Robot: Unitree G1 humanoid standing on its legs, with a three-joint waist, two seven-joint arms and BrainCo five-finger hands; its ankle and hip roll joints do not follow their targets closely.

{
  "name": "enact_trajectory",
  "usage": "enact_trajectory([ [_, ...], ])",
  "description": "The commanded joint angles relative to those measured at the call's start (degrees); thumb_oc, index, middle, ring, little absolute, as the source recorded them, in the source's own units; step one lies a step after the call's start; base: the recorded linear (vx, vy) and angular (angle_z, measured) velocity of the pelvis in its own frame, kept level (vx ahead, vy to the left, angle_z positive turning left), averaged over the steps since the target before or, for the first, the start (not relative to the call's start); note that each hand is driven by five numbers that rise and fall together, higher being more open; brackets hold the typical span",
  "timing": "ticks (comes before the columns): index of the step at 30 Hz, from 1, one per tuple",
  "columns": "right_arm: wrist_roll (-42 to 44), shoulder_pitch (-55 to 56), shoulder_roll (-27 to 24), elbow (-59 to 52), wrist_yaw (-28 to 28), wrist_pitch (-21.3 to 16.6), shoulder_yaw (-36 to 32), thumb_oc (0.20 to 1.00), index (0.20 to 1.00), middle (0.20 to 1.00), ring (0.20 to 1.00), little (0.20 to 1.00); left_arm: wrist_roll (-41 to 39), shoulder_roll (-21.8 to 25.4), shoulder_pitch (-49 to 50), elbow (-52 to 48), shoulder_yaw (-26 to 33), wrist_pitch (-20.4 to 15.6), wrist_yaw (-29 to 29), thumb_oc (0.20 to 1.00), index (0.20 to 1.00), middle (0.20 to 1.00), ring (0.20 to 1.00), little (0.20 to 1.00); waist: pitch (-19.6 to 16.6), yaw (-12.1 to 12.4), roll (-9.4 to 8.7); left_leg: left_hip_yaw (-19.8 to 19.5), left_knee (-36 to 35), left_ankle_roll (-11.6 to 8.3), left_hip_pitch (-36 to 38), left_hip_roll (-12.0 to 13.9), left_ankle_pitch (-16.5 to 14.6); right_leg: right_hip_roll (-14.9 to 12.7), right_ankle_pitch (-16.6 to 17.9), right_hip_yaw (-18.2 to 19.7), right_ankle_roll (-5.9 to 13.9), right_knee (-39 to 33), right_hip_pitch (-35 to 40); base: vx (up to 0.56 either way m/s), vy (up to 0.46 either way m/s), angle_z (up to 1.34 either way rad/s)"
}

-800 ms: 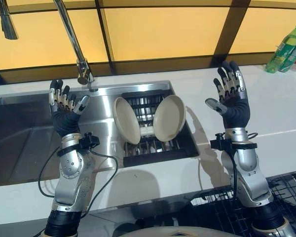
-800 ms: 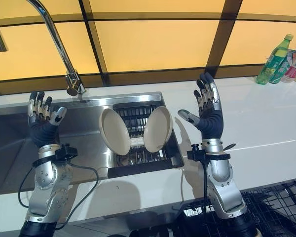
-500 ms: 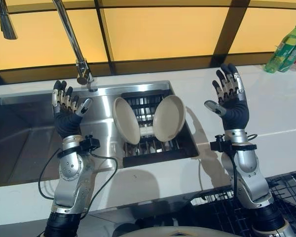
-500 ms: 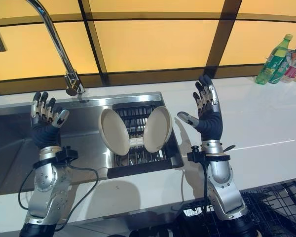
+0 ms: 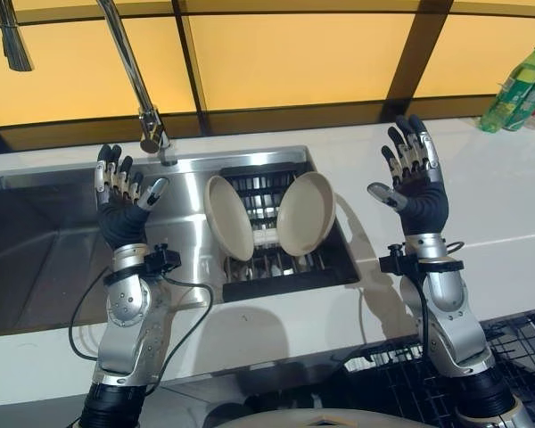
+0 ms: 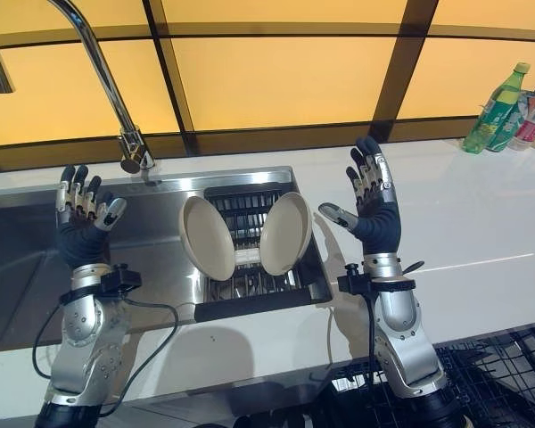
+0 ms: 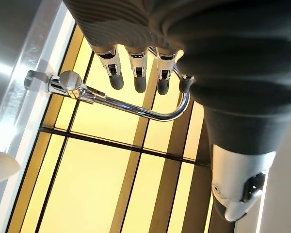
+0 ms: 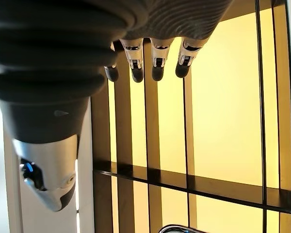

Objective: Pick up plates and place into dishwasher.

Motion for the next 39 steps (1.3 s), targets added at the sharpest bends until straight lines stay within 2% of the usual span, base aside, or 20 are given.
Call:
enact_trajectory([
  [1, 1.9, 0.2, -0.4, -2.6, 1.4, -0.8, -1.7, 1.000, 1.000, 1.000, 1.000, 1.000, 11.4, 4.8, -0.2, -0.3, 3.5, -1.9, -2.0, 1.000, 1.000, 1.000, 1.000, 1.000, -3.5, 0.4, -0.11, 3.1, 1.6, -0.88, 1.4, 1.5, -4.5, -1.3, -1.3, -0.1, 1.70, 1.4, -1.5, 0.00, 0.000, 0.00],
  [2, 2.4, 0.4, -0.8, -2.6, 2.0, -0.7, -2.0, 1.000, 1.000, 1.000, 1.000, 1.000, 14.8, 6.8, -0.2, 0.1, 5.0, -1.5, -1.7, 1.000, 1.000, 1.000, 1.000, 1.000, -3.7, 0.3, 0.09, 3.1, 1.6, -0.96, 1.4, 1.6, -4.4, -1.2, -1.4, 0.1, 1.65, 1.4, -1.5, 0.00, 0.000, 0.00],
  [7, 3.2, 0.2, -1.5, -2.0, 3.9, 0.2, -2.3, 1.000, 1.000, 1.000, 1.000, 1.000, 22.1, 13.7, -1.0, 4.3, 8.2, -1.4, -4.0, 1.000, 1.000, 1.000, 1.000, 1.000, -4.2, -0.5, 0.89, 3.4, 2.4, -1.52, 1.0, 1.9, -4.4, -0.8, -1.6, 0.8, 1.31, 1.6, -1.8, 0.00, 0.000, 0.00],
  [9, 3.5, 0.1, -2.2, -1.7, 4.6, 0.4, -2.4, 1.000, 1.000, 1.000, 1.000, 1.000, 30.7, 16.9, -1.2, 6.3, 8.3, -1.3, -4.2, 1.000, 1.000, 1.000, 1.000, 1.000, -4.3, -0.8, 1.25, 3.7, 3.0, -1.86, 0.6, 2.0, -4.3, -0.7, -1.6, 1.0, 1.16, 1.7, -2.0, 0.00, 0.002, -0.02],
  [11, 4.5, -0.2, -3.8, -1.4, 5.2, 0.7, -2.7, 1.000, 1.000, 1.000, 1.000, 1.000, 35.4, 21.5, -1.5, 8.9, 7.9, -0.4, -4.7, 1.000, 1.000, 1.000, 1.000, 1.000, -4.3, -1.2, 1.72, 3.9, 3.6, -2.24, 0.2, 2.1, -4.2, -0.6, -1.7, 1.3, 0.95, 1.7, -2.1, 0.01, 0.017, -0.05],
  [16, 6.5, -1.0, -6.6, 0.1, 6.6, 0.6, -2.8, 1.000, 1.000, 1.000, 1.000, 1.000, 47.5, 29.6, -3.0, 15.3, 4.8, 0.5, -0.4, 1.000, 1.000, 1.000, 1.000, 1.000, -3.9, -2.1, 2.30, 3.7, 6.7, -2.83, -1.5, 1.6, -4.7, -0.6, -1.6, 2.3, 0.65, 1.9, -2.6, 0.01, 0.012, -0.04],
  [21, 7.4, -1.5, -7.9, 2.0, 7.5, -0.2, -1.9, 1.000, 1.000, 1.000, 1.000, 1.000, 58.1, 35.9, -3.7, 19.7, 0.7, 1.4, 4.6, 1.000, 1.000, 1.000, 1.000, 1.000, -3.1, -2.2, 2.35, 1.1, 13.6, -2.64, -4.5, 0.3, -3.6, -0.7, -0.6, 4.3, 0.52, 1.9, -3.3, 0.04, 0.022, -0.13],
  [23, 7.6, -2.1, -8.3, 2.6, 7.6, -0.3, -1.0, 1.000, 1.000, 1.000, 1.000, 1.000, 63.1, 38.0, -4.2, 20.1, -1.1, 2.4, 5.6, 1.000, 1.000, 1.000, 1.000, 1.000, -2.9, -2.1, 2.24, 0.2, 14.4, -2.14, -5.0, -0.2, -4.1, -0.9, -0.5, 5.0, 0.65, 2.4, -3.9, 0.05, 0.062, -0.31],
  [26, 7.6, -2.9, -8.7, 3.3, 7.2, 0.1, -0.2, 1.000, 1.000, 1.000, 1.000, 1.000, 66.0, 40.5, -6.0, 22.4, -4.3, 2.4, 6.2, 1.000, 1.000, 1.000, 1.000, 1.000, -2.9, -2.8, 2.57, 1.8, 12.4, -1.92, -4.1, 0.2, -4.9, -1.0, -0.6, 5.4, 0.78, 2.6, -4.2, 0.05, 0.142, -0.20],
  [32, 8.4, -3.4, -10.0, 3.5, 7.2, 1.5, 0.3, 1.000, 1.000, 1.000, 1.000, 1.000, 71.3, 40.7, -9.2, 25.3, -10.6, 0.7, 8.3, 1.000, 1.000, 1.000, 1.000, 1.000, -3.8, -4.2, 2.87, 3.3, 7.7, -1.84, -2.4, 0.0, -5.2, -1.9, 0.1, 6.2, 1.75, 2.1, -5.0, 0.06, 0.179, -0.02],
  [39, 9.0, -1.8, -10.2, 3.4, 7.8, 2.2, 0.3, 1.000, 1.000, 1.000, 1.000, 1.000, 76.1, 40.4, -9.8, 27.1, -12.6, -2.4, 13.6, 1.000, 1.000, 1.000, 1.000, 1.000, -4.4, -5.1, 2.98, 4.5, 4.8, -1.14, -1.0, -0.4, -5.2, -2.5, 0.9, 7.5, 2.95, 1.5, -5.7, 0.07, 0.126, -0.01],
])
